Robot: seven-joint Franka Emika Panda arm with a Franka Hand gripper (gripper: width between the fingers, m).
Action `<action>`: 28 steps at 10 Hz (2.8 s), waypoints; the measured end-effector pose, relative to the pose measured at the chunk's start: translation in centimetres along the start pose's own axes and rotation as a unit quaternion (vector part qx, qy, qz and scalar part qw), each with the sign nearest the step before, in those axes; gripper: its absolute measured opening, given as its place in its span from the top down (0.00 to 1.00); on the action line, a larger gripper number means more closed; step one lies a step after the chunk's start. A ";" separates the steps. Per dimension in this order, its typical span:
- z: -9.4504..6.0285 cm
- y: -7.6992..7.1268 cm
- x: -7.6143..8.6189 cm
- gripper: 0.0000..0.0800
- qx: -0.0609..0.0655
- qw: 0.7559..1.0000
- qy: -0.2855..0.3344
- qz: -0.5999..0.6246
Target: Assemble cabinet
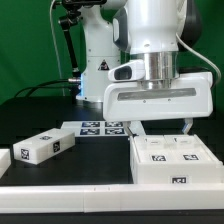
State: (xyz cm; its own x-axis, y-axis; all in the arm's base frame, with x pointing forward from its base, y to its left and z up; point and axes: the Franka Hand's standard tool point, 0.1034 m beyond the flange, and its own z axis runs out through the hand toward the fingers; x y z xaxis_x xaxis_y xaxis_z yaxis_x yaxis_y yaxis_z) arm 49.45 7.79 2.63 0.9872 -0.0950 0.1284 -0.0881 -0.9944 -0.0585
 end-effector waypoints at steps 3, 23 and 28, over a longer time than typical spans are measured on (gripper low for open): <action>0.2 0.0 0.1 0.00 0.000 1.000 0.000 -0.009; 2.1 -0.1 -0.3 0.73 -0.001 0.999 -0.001 -0.054; 2.1 -0.1 -0.3 0.99 -0.002 0.998 -0.003 -0.056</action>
Offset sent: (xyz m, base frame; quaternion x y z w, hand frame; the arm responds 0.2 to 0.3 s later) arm -0.0073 0.0107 -0.0044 0.0006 0.0200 0.0342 0.9992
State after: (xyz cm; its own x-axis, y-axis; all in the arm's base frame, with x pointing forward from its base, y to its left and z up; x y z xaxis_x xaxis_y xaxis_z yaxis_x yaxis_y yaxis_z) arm 49.42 7.97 0.55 0.9916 0.0168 0.1284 0.0222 -0.9989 -0.0412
